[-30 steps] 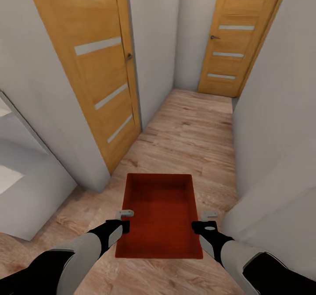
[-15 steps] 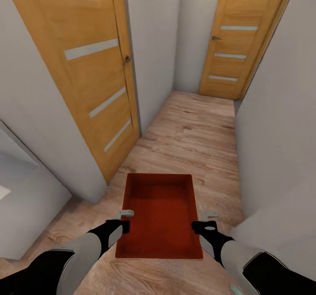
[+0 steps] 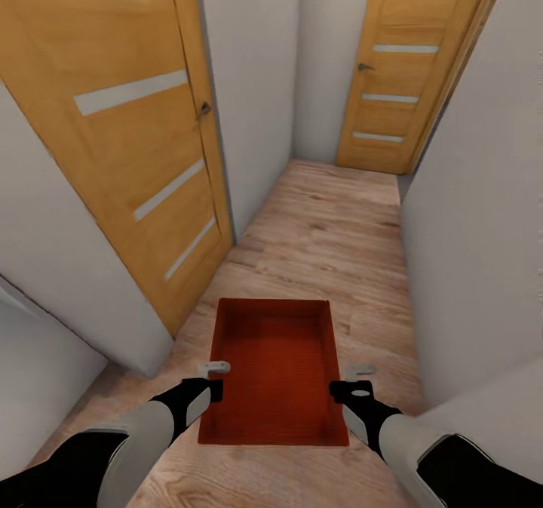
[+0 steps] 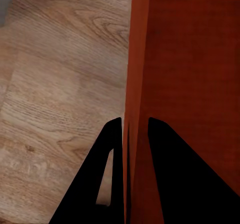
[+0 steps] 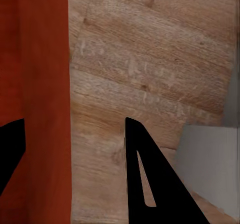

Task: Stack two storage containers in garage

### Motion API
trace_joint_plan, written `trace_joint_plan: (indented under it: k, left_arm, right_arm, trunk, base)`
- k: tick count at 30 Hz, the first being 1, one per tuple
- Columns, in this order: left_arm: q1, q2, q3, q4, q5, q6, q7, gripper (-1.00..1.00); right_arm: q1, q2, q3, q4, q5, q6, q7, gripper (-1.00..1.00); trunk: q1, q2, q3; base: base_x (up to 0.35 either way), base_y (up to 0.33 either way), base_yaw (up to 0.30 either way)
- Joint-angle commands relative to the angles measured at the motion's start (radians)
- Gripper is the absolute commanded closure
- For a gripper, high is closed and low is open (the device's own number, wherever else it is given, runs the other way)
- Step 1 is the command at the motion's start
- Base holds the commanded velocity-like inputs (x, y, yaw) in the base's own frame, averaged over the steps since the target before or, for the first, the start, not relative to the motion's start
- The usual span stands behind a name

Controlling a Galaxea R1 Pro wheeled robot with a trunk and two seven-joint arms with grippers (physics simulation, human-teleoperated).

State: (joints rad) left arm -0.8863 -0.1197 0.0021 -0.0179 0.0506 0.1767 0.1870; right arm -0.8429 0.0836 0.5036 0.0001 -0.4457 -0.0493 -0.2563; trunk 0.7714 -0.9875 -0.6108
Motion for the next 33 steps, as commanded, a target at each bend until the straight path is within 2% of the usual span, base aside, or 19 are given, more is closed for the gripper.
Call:
trace_joint_plan:
  k: [1,10,33]
  left_arm:
    - [0.000,0.000,-0.010,-0.002,0.000,0.006,0.006,1.00]
    - [0.000,0.000,-0.010,-0.002,0.000,0.006,0.006,1.00]
    - [0.000,0.000,-0.010,-0.002,0.000,0.007,0.006,1.00]
  right_arm:
    - [-0.001,0.001,0.007,0.001,-0.011,-0.004,-0.004,1.00]
    - [-0.001,0.001,0.007,0.001,-0.011,-0.004,-0.004,1.00]
    - [-0.001,-0.001,0.007,0.001,-0.011,-0.005,-0.003,1.00]
  trunk:
    - [0.001,-0.001,-0.001]
    - [0.001,-0.001,-0.001]
    - [0.001,-0.001,-0.001]
  base:
    - [0.322,0.000,-0.233]
    - [0.322,0.000,-0.216]
    - [0.322,0.000,-0.004]
